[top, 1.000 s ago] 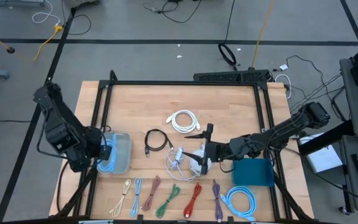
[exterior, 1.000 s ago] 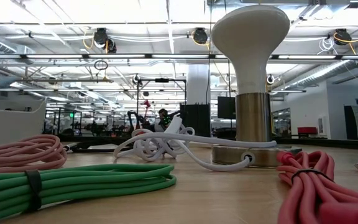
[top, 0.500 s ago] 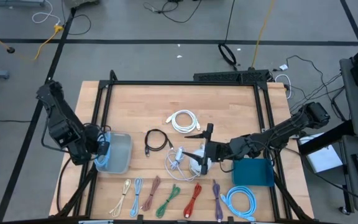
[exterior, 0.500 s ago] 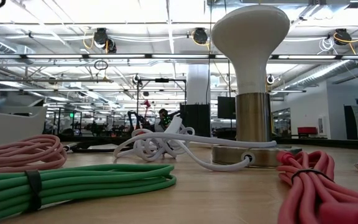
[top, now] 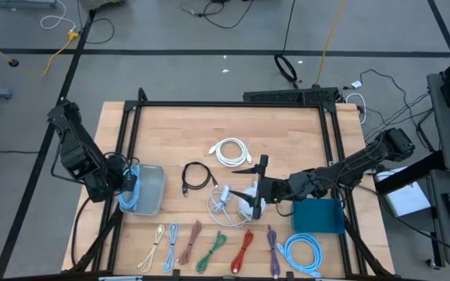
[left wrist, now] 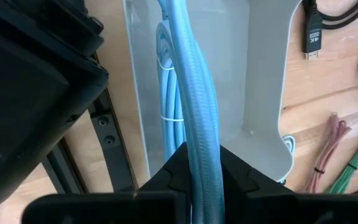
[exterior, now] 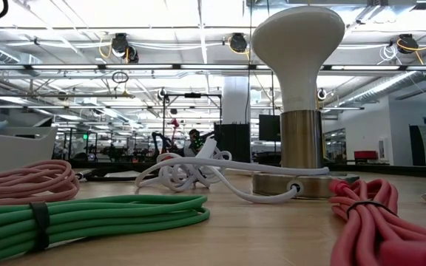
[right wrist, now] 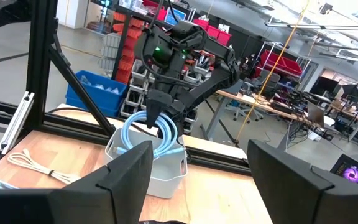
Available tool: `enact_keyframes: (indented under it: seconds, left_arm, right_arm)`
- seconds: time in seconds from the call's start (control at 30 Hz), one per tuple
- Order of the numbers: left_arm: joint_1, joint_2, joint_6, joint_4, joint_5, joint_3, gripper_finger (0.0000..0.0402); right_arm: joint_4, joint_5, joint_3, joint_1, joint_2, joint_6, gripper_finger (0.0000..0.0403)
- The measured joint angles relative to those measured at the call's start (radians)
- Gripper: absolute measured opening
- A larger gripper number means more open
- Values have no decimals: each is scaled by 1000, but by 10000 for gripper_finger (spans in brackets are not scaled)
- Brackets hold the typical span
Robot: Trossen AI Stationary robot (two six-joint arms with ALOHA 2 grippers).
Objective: Pick & Place USB Port
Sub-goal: Put the top light blue HDMI cable into the gray bin, then put the black HDMI cable into the gray bin
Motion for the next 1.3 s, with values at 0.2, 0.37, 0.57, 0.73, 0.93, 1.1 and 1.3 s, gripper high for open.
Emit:
enact_keyframes:
  seconds: [0.2, 0.37, 0.57, 0.73, 0.93, 1.1, 1.3]
  left_arm:
    - [0, 0, 11, 3, 7, 0, 36]
    - [0, 1, 21, 10, 18, 0, 68]
    - [0, 1, 25, 11, 19, 1, 119]
    - [0, 1, 25, 11, 18, 1, 139]
    - [1, -1, 46, 12, 3, 24, 142]
    - [2, -6, 79, -13, -49, 102, 142]
    - [2, -5, 157, -34, -165, 192, 143]
  right_arm:
    - [0, 0, 0, 0, 0, 0, 254]
    - [0, 0, 0, 0, 0, 0, 255]
    - [0, 0, 0, 0, 0, 0, 255]
    - [0, 0, 0, -1, 0, 0, 254]
    - [-1, 1, 0, -2, 0, -1, 252]
    - [-2, 1, 1, -9, 0, 5, 255]
    - [-8, 1, 1, -16, 1, 10, 256]
